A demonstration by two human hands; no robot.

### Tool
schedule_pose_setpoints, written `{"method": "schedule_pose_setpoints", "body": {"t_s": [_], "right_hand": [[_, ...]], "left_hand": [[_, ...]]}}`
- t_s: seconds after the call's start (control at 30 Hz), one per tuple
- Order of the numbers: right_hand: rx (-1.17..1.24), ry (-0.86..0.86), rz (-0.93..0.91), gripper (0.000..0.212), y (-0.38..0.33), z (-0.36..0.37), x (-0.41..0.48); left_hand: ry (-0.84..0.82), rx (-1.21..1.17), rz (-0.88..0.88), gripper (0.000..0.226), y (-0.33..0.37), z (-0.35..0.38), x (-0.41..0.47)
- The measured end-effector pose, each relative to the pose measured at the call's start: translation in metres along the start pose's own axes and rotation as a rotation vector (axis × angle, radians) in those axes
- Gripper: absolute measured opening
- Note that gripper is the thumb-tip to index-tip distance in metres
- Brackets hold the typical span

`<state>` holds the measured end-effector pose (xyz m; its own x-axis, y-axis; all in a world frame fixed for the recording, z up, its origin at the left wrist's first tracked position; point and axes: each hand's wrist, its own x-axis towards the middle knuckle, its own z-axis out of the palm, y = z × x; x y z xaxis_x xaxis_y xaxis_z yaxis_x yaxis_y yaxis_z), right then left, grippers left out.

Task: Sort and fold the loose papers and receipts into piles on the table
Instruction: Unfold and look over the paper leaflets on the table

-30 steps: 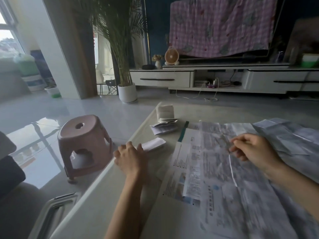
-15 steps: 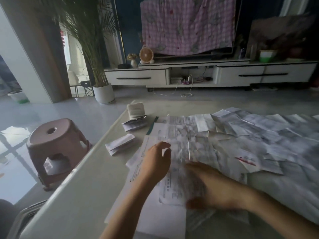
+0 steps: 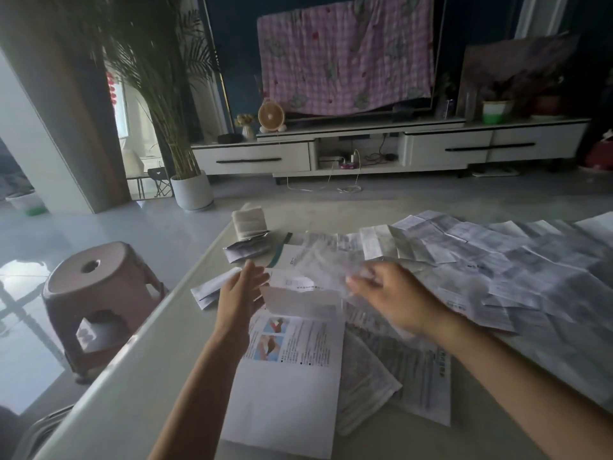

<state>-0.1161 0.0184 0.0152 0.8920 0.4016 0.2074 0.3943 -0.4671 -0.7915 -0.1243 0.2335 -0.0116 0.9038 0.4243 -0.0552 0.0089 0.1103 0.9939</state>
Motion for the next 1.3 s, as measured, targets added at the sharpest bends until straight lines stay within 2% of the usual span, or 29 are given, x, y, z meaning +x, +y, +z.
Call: {"method": "schedule_pose_setpoints", "body": {"t_s": [0.07,0.13,0.2,0.27,0.33,0.4,0.43,0.5,0.53,0.6,0.67,0.7,0.77,0.83,0.9,0.93,0.97,1.07,1.1,1.17,1.23,1.3], "right_hand": [[0.260,0.022,0.036,0.016,-0.018,-0.013,0.006],[0.527,-0.047,0.075,0.019,-0.034,-0.025,0.009],[0.757,-0.148,0.105,0.023,-0.046,-0.032,0.010],[0.876,-0.217,0.130,0.028,-0.052,-0.034,0.011],[0.903,-0.258,0.160,0.032,-0.052,-0.030,0.013],[0.878,-0.293,0.204,0.032,-0.050,-0.022,0.012],[0.863,-0.307,0.222,0.030,-0.049,-0.016,0.010],[0.820,-0.271,0.224,0.023,-0.047,-0.006,0.006],[0.768,-0.209,0.207,0.019,-0.047,-0.002,0.005],[0.585,0.007,0.157,0.011,-0.043,0.001,0.006],[0.494,0.168,0.180,0.006,-0.033,-0.002,0.011],[0.530,0.154,0.230,0.004,-0.027,-0.005,0.013],[0.713,-0.049,0.323,0.025,-0.018,-0.006,0.014],[0.929,-0.266,0.353,0.043,-0.017,0.000,0.009],[1.042,-0.316,0.310,0.044,-0.018,0.008,0.003],[1.044,-0.275,0.290,0.043,-0.017,0.011,0.003],[1.013,-0.195,0.266,0.041,-0.016,0.012,0.004],[0.724,0.172,0.220,0.029,-0.006,0.004,0.010],[0.625,0.242,0.206,0.025,-0.003,0.000,0.011],[0.523,0.278,0.171,0.018,0.003,-0.005,0.011],[0.477,0.279,0.137,0.009,0.007,-0.006,0.011],[0.453,0.286,0.127,0.006,0.011,-0.008,0.011]], "left_hand": [[-0.133,-0.062,-0.061,0.056,-0.002,0.003,0.000],[-0.294,-0.044,-0.111,0.084,-0.002,0.007,-0.002],[-0.432,-0.093,-0.145,0.100,-0.001,0.009,-0.003],[-0.566,-0.178,-0.143,0.112,0.004,0.003,-0.005],[-0.711,-0.150,-0.099,0.123,0.011,0.003,-0.013],[-0.692,-0.116,-0.090,0.141,0.017,0.005,-0.016],[-0.717,-0.153,-0.086,0.129,0.017,0.005,-0.018],[-0.839,-0.246,-0.051,0.070,0.019,0.005,-0.022],[-0.805,-0.253,-0.060,0.054,0.020,0.005,-0.025],[-0.705,-0.287,-0.092,0.055,0.019,-0.001,-0.019],[-0.669,-0.343,-0.100,0.071,0.016,-0.005,-0.016],[-0.677,-0.392,-0.103,0.075,0.017,-0.009,-0.015],[-0.721,-0.500,-0.130,0.067,0.019,-0.015,-0.017],[-0.909,-0.647,-0.087,0.052,0.022,-0.011,-0.023],[-0.907,-0.656,-0.017,0.044,0.021,-0.015,-0.019],[-0.944,-0.643,-0.098,0.045,0.019,-0.011,-0.020],[-0.870,-0.530,-0.165,0.048,0.021,-0.013,-0.019],[-0.605,-0.247,-0.128,0.063,0.024,-0.022,-0.009],[-0.537,-0.155,-0.090,0.067,0.024,-0.024,-0.005],[-0.430,-0.082,-0.047,0.065,0.021,-0.028,0.002],[-0.374,-0.091,-0.062,0.045,0.020,-0.030,0.003],[-0.350,-0.099,-0.071,0.037,0.018,-0.028,0.003]]}}
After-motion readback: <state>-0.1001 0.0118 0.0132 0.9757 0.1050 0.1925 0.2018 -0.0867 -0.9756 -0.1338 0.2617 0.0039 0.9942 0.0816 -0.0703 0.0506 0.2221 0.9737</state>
